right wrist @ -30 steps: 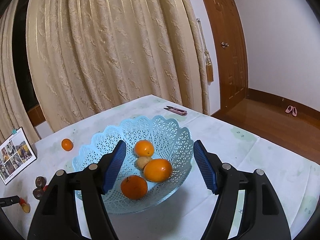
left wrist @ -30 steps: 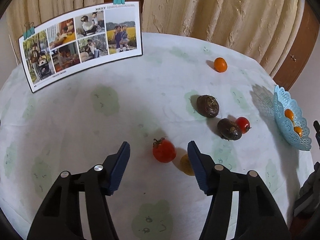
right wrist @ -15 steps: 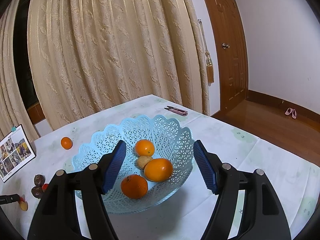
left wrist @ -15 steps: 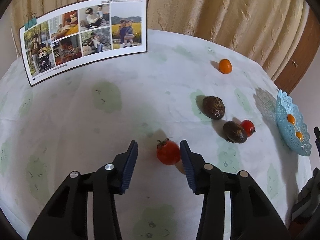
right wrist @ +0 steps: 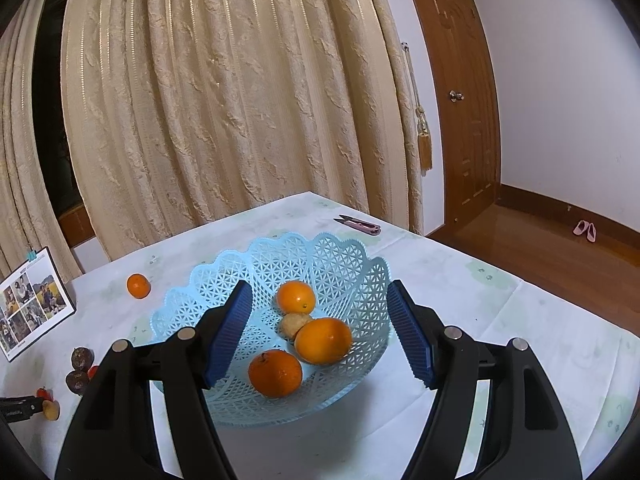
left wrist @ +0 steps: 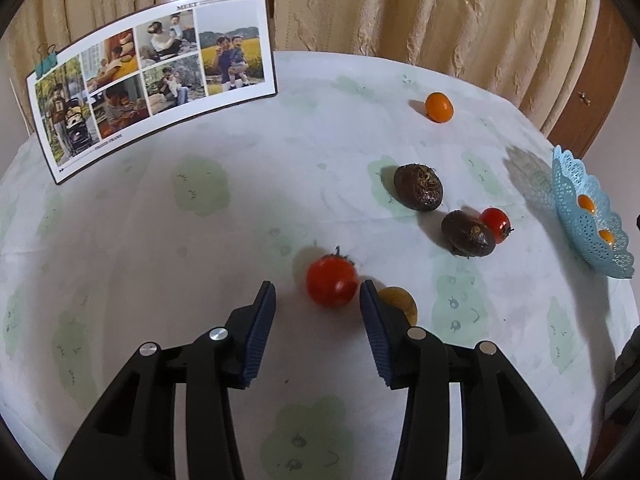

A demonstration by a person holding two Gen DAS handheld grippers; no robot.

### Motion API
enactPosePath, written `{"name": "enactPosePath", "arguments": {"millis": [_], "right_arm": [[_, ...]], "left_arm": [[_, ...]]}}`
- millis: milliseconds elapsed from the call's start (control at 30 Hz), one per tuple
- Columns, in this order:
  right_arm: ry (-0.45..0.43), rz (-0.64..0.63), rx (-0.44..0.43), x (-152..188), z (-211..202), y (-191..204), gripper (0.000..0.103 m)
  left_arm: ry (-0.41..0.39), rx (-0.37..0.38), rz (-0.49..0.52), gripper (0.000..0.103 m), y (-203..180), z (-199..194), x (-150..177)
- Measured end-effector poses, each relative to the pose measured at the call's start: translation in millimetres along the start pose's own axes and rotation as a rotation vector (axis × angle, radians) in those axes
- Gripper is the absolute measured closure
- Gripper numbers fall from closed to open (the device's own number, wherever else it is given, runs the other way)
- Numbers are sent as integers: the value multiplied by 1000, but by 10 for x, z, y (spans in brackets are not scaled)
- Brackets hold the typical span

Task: Organize fruits
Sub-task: 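Move the open left tool to the red tomato on the table, then grasp the red tomato with the left tool while the right tool grasps a tangerine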

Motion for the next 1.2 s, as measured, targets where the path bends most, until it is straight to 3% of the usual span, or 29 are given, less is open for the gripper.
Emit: {"name": "enactPosePath", "arguments": {"millis": [233,433,733,933,1200], "right_arm": [[-21,-50,7,46,-12,92,32],[15,-121,-23,95,4,345,32],[265,-211,-273,86,339,1448,31],[457,-203,-276,361,1030,2046,31],[596,-152,-218,560,1836,2481,31]], "left_arm": [[-20,15,23,76,-16,32,-57],[-32,23,21,76,40,-33,-31],[-107,-38,-1,76,199,-426,28],[-154,-46,-5,76,211,-611,-1],[-153,-35,-23,76,223,-635,3]]}}
Point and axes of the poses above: each gripper's, at about its wrist camera, not at the fingertips, and z roughly the way its jaws point, y to its left, x to its underside, the point moved 4 cm from there along z, roughly the way its jaws point, and after that the axes turned 14 degrees about z, right-handed, at the moved point
